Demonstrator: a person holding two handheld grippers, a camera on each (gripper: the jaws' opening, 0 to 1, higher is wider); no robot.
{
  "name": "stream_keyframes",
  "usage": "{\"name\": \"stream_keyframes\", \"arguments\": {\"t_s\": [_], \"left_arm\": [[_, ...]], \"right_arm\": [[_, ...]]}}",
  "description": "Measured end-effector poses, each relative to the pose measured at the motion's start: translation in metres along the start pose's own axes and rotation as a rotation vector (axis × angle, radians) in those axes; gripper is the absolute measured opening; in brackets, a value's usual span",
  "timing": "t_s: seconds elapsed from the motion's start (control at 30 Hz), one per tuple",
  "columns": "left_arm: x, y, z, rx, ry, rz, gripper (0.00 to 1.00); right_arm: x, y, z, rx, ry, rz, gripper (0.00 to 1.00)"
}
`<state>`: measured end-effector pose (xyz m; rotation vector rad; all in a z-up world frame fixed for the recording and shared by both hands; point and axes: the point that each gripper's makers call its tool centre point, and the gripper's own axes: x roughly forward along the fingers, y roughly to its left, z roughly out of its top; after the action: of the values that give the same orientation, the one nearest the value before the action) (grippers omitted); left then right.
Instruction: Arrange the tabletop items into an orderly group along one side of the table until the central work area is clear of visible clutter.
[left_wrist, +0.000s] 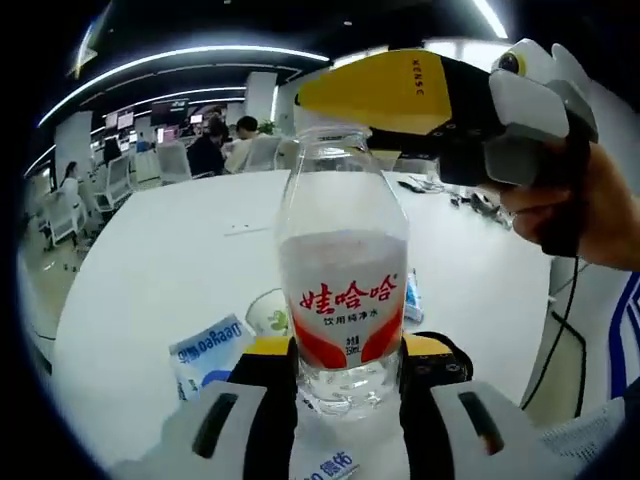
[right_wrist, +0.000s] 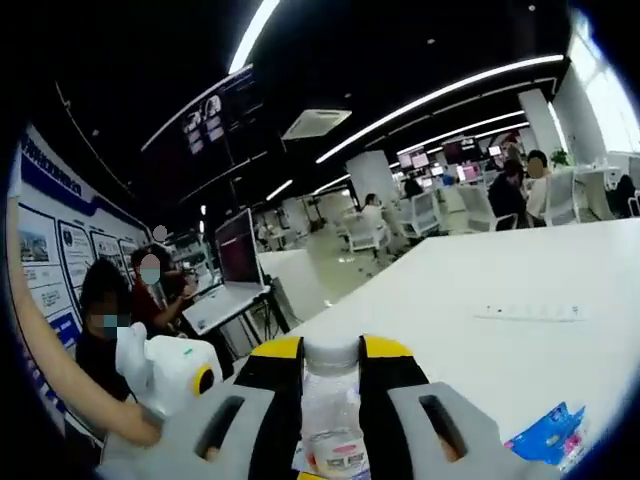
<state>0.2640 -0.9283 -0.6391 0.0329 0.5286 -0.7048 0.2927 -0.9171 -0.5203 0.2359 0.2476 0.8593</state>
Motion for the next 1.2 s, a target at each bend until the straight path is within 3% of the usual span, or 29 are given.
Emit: {"name": "stream_keyframes", "arguments": {"t_s": [0.23,0.47,0.77,1.0,1.2], "left_arm": [[0.012,0.039,0.034,0.043,-0.041,0.05,0.35],[0.027,0.083,0.055,0.067,-0.037,0.092,0.35],[0.05,0.124,0.061,0.083,-0.02,0.12,0.35],[0.072,0.152,0.051,0.124,0.048,0.129,0.36],[0.088,0.171,0.044,0.132,0.065,0.142,0.36]], "right_arm": [[0.035,-0.007,0.028,-0.126,-0.005,0.063,0.16],[0.072,-0.017,0.043,-0.163,-0.005,0.097,0.16],[0.111,-0.032,0.042,-0.235,-0.005,0.135,0.16],[0.135,-0.051,0.028,-0.235,0.011,0.136,0.16],[0.155,-0.066,0.018,-0.256,0.043,0.15,0.17]]}}
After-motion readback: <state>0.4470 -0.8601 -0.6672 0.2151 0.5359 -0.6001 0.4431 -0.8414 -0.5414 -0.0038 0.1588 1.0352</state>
